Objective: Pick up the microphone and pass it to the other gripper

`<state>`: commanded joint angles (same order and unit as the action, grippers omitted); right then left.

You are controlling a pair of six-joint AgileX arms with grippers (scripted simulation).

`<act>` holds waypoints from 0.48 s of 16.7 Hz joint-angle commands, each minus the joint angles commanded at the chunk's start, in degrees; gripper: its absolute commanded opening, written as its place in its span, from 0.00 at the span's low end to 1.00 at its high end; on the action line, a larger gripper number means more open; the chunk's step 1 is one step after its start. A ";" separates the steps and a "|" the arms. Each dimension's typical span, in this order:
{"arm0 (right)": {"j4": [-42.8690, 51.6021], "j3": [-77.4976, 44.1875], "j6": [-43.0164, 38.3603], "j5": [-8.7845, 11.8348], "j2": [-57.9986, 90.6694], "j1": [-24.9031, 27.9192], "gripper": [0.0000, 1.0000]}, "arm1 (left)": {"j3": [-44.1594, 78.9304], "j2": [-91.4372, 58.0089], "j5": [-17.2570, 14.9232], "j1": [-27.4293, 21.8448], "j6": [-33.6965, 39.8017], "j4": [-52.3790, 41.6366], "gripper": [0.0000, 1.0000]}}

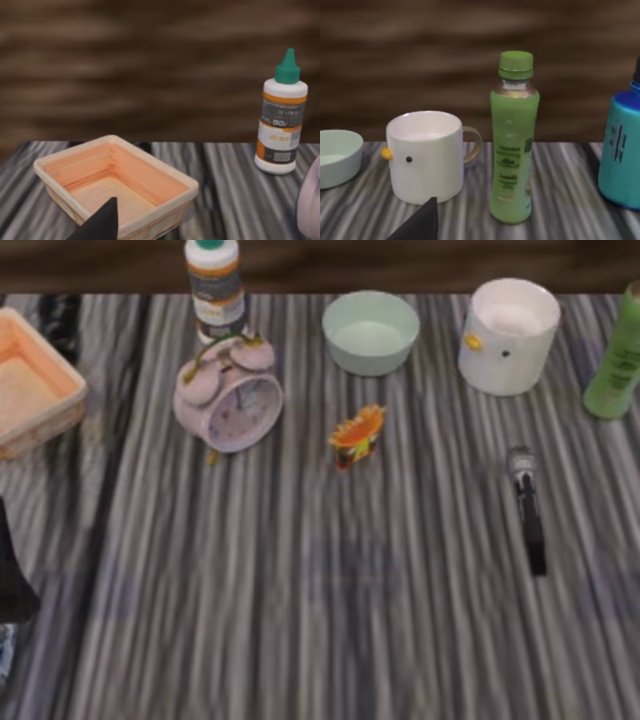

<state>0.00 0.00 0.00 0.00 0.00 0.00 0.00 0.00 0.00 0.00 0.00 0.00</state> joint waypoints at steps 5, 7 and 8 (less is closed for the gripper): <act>2.13 -3.40 -0.83 -0.02 3.55 0.90 1.00 | 0.00 0.00 0.00 0.00 0.00 0.00 1.00; 5.14 -8.19 -2.01 -0.16 8.97 2.05 1.00 | 0.00 0.00 0.00 0.00 0.00 0.00 1.00; 7.04 -11.16 -2.75 -0.28 12.59 2.74 1.00 | 0.00 0.00 0.00 0.00 0.00 0.00 1.00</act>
<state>7.04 -11.16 -2.75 -0.28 12.59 2.74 0.00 0.00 0.00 0.00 0.00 0.00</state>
